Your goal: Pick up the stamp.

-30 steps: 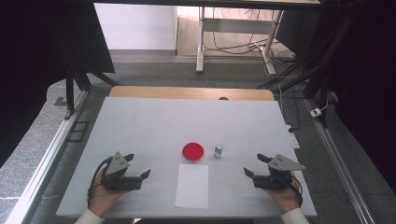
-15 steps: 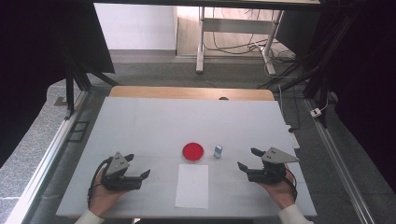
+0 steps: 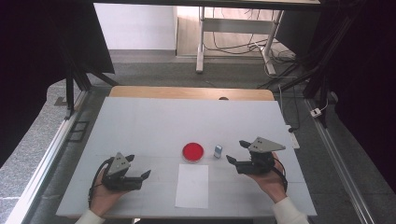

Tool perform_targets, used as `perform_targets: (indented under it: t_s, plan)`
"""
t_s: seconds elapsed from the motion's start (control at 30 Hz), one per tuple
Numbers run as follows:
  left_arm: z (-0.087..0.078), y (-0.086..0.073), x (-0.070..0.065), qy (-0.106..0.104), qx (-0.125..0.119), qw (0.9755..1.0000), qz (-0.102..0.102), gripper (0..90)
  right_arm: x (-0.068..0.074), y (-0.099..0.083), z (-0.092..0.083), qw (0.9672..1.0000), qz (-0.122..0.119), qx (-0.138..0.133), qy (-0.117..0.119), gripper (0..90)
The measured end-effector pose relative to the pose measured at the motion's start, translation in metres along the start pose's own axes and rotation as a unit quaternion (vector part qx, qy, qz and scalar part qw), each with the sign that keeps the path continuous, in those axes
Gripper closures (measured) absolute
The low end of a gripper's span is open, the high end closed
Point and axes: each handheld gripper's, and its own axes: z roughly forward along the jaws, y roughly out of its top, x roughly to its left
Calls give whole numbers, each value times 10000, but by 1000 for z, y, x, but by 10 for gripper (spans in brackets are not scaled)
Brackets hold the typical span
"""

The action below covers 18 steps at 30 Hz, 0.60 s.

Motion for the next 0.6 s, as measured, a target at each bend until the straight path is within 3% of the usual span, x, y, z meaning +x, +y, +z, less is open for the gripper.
perform_targets:
  t_s: [0.27,0.6]
  plan:
    - [-2,0,-1,4,-36,10000,27,159,-2,19,13,9998,-24,174,108,239]
    - [-1,-1,-1,43,-14,10000,22,161,-2,22,38,9990,32,384,235,255]
